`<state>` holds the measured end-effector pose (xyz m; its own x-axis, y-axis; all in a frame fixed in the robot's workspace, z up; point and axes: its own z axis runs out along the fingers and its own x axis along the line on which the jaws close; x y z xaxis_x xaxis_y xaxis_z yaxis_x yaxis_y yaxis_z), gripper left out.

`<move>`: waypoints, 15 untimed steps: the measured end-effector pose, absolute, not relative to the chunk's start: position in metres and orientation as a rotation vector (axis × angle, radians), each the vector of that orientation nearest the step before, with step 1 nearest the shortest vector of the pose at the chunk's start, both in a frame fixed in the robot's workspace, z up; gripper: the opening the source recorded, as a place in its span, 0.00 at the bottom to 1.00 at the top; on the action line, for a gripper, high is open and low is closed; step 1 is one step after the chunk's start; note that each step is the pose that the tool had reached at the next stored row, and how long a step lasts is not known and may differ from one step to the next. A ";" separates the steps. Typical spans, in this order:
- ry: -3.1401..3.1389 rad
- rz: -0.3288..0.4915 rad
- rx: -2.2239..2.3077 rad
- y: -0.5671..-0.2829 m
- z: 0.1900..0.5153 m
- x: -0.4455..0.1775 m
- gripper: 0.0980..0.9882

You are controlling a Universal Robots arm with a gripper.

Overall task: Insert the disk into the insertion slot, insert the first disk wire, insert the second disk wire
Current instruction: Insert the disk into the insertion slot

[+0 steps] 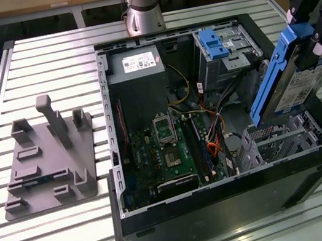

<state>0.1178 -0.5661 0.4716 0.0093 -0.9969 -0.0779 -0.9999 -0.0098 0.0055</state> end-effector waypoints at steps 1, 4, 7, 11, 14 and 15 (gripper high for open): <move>2.174 0.092 -2.195 -0.566 0.471 0.118 0.30; 2.174 0.092 -2.195 -0.566 0.470 0.118 0.30; 2.174 0.092 -2.195 -0.566 0.468 0.118 0.30; 2.174 0.092 -2.195 -0.566 0.466 0.119 0.30; 2.174 0.092 -2.195 -0.567 0.464 0.119 0.30; 2.174 0.092 -2.195 -0.567 0.464 0.119 0.30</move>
<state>0.1191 -0.5667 0.4635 0.0093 -0.9969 -0.0779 -0.9999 -0.0097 0.0055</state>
